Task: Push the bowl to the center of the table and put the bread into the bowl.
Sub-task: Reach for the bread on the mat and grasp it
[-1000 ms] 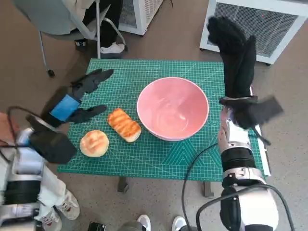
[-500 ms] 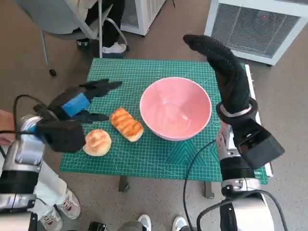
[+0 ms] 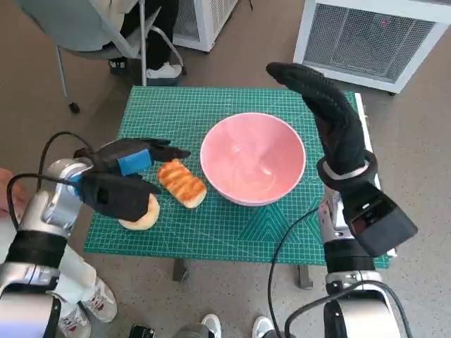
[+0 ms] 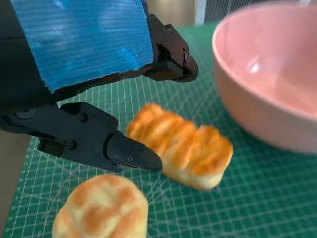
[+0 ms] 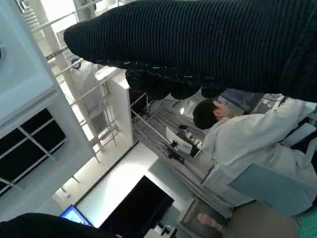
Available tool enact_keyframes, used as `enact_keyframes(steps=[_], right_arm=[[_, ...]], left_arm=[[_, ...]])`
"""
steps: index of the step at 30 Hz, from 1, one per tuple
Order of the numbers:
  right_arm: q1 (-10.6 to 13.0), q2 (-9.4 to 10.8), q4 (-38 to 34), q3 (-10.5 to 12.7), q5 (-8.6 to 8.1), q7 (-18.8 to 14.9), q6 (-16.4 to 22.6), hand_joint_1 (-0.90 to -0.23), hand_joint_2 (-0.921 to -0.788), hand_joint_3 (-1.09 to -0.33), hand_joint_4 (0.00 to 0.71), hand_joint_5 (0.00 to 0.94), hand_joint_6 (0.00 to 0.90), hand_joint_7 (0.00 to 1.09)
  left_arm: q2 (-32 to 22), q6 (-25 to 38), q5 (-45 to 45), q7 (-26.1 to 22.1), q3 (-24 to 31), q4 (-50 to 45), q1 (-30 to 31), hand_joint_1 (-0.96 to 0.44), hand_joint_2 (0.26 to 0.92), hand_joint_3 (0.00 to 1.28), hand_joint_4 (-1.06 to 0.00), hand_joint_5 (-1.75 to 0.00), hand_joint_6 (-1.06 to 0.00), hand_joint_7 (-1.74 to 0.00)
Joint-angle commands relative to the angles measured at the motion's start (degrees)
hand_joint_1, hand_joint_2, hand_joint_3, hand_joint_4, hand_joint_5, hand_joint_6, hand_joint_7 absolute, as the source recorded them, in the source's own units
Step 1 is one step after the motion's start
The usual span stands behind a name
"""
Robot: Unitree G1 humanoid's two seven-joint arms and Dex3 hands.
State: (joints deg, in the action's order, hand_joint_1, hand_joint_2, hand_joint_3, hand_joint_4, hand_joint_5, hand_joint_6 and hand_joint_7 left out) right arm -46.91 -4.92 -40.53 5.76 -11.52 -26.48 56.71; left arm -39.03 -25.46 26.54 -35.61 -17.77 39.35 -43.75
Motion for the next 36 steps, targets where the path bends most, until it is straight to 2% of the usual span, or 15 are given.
enact_keyframes(steps=[1,11,24,32,36], right_arm=[[1.50,-0.26,0.12,-0.13,-0.08,0.50,-0.95,-0.608,-0.921,-0.773,0.326,0.035,-0.001,0.80],[2.24,-0.43,0.22,0.07,-0.73,0.31,-1.06,-0.608,-0.921,-0.771,0.322,0.037,-0.001,0.80],[2.83,-0.27,0.08,0.01,-0.33,0.70,-0.71,-0.584,-0.921,-0.773,0.316,0.039,-0.001,0.78],[3.17,-0.11,0.28,-0.34,0.22,1.06,-0.30,-0.576,-0.921,-0.786,0.313,0.042,-0.001,0.78],[3.39,-0.19,0.48,-0.40,0.30,1.08,-0.23,-0.576,-0.921,-0.793,0.312,0.043,-0.001,0.78]], left_arm=[[1.22,-0.82,1.44,0.21,-1.87,2.60,-1.52,-0.17,0.825,0.00,-0.29,-0.01,-0.48,-0.06],[2.89,-1.12,3.94,2.62,-4.13,7.06,-3.02,-0.14,0.824,0.00,-0.29,0.00,-0.46,-0.04],[6.77,-0.59,7.25,6.80,-7.41,11.83,-4.63,-0.13,0.826,0.00,-0.31,-0.01,-0.47,-0.03],[9.41,-1.27,8.41,10.41,-8.94,17.38,-5.95,-0.12,0.870,0.02,-0.37,-0.03,-0.51,-0.05],[10.10,-1.58,8.64,11.90,-9.56,19.68,-6.63,-0.11,0.908,0.03,-0.46,-0.06,-0.58,-0.08]])
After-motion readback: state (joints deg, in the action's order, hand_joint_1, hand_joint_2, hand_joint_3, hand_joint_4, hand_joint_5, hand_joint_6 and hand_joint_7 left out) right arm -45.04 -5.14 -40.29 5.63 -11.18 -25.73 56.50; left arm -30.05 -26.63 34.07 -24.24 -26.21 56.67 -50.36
